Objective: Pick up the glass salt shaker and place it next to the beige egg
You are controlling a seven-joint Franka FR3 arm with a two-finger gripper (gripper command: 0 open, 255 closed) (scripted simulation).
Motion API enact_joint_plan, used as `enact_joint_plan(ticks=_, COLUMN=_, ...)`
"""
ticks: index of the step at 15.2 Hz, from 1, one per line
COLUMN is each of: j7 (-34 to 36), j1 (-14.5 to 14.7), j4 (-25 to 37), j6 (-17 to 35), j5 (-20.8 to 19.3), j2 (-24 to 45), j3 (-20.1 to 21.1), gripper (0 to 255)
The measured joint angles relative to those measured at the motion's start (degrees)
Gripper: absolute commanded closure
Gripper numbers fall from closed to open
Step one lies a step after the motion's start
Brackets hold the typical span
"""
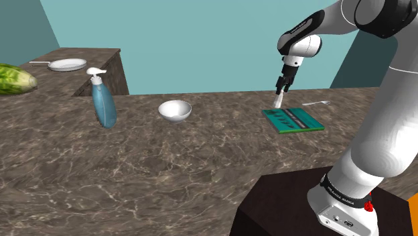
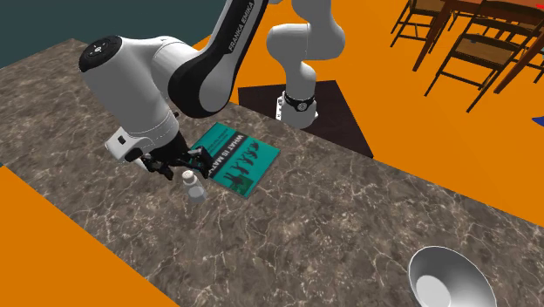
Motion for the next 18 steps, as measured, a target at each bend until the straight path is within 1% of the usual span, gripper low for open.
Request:
enact_joint_plan(ticks=2, j7=-0.01, j1=0.00, j4=-0.02, j6=0.03, j5=0.01, j2=0.01, j3=0.00, gripper=0)
enact_joint_plan(ticks=3, j7=-0.01, j1=0.00, j4=-0.02, j6=0.03, j5=0.01, j2=0.01, j3=0.00, gripper=255)
enact_joint_plan(ticks=13, j7=0.00, j1=-0.01, j4=-0.01, j6=0.06, j5=0.00, j2=-0.03, j3=-0.02, gripper=255)
enact_joint_plan(ticks=18, j7=1.08, j1=0.29, j4=1.35, j6=-2.62, j5=-1.44, j2=-1.75, j3=-0.28, gripper=255)
